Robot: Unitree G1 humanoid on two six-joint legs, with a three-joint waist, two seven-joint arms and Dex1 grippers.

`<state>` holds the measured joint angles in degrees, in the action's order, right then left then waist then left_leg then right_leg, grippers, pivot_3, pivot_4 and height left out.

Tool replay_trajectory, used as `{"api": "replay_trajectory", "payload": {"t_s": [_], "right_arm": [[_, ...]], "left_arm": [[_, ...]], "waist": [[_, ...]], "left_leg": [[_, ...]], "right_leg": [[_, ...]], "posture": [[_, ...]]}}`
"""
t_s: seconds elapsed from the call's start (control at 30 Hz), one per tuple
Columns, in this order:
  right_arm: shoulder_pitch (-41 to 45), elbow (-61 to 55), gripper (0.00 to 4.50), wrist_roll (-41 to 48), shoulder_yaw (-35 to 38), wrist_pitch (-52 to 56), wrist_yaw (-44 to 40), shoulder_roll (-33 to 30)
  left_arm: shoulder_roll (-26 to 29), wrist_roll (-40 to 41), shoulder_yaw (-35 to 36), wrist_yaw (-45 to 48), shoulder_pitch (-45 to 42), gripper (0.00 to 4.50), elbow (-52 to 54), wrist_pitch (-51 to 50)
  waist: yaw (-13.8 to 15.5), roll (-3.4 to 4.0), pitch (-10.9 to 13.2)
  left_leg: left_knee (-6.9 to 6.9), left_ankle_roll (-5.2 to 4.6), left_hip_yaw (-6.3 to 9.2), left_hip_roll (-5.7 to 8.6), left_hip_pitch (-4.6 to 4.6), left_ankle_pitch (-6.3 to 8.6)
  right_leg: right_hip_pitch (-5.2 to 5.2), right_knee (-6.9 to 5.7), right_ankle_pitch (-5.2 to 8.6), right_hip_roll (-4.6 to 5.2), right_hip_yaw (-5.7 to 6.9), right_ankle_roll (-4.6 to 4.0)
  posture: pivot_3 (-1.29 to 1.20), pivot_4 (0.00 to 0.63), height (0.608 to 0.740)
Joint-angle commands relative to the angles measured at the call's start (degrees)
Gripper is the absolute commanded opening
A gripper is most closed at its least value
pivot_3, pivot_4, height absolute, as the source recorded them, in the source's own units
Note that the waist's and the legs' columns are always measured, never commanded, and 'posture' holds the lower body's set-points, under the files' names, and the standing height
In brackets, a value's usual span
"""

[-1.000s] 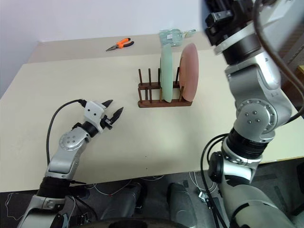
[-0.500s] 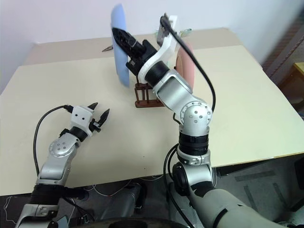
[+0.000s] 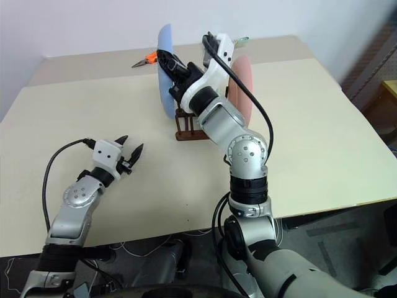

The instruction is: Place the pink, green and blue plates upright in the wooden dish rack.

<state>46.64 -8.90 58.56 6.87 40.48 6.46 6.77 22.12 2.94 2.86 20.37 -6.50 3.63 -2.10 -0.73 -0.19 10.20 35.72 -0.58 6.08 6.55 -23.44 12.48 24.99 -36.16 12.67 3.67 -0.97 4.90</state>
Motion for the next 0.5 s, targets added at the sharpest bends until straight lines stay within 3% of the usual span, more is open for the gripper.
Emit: {"api": "replay_trajectory", "payload": {"t_s": [0.03, 0.5], "right_arm": [[2.8, -3.2, 0.04, 1.8, 1.1, -0.9, -1.2, -0.1], [1.9, 3.1, 0.04, -2.5, 1.0, 0.1, 0.2, -1.0]], "left_arm": [[-0.2, 0.0, -0.4, 0.5, -0.7, 2.6, 1.6, 0.3], [-0.5, -0.1, -1.2, 0.5, 0.0, 2.6, 2.2, 0.0]], "waist": [[-0.1, 0.0, 0.0], [-0.1, 0.0, 0.0]], "left_leg": [[0.0, 0.0, 0.0, 0.0, 0.0, 0.0], [-0.04, 0.0, 0.0, -0.01, 0.0, 0.0]], "right_leg": [[0.0, 0.0, 0.0, 0.0, -0.01, 0.0], [0.02, 0.0, 0.0, 0.0, -0.01, 0.0]], "posture": [[0.0, 0.15, 0.729], [0.0, 0.15, 0.729]]}}
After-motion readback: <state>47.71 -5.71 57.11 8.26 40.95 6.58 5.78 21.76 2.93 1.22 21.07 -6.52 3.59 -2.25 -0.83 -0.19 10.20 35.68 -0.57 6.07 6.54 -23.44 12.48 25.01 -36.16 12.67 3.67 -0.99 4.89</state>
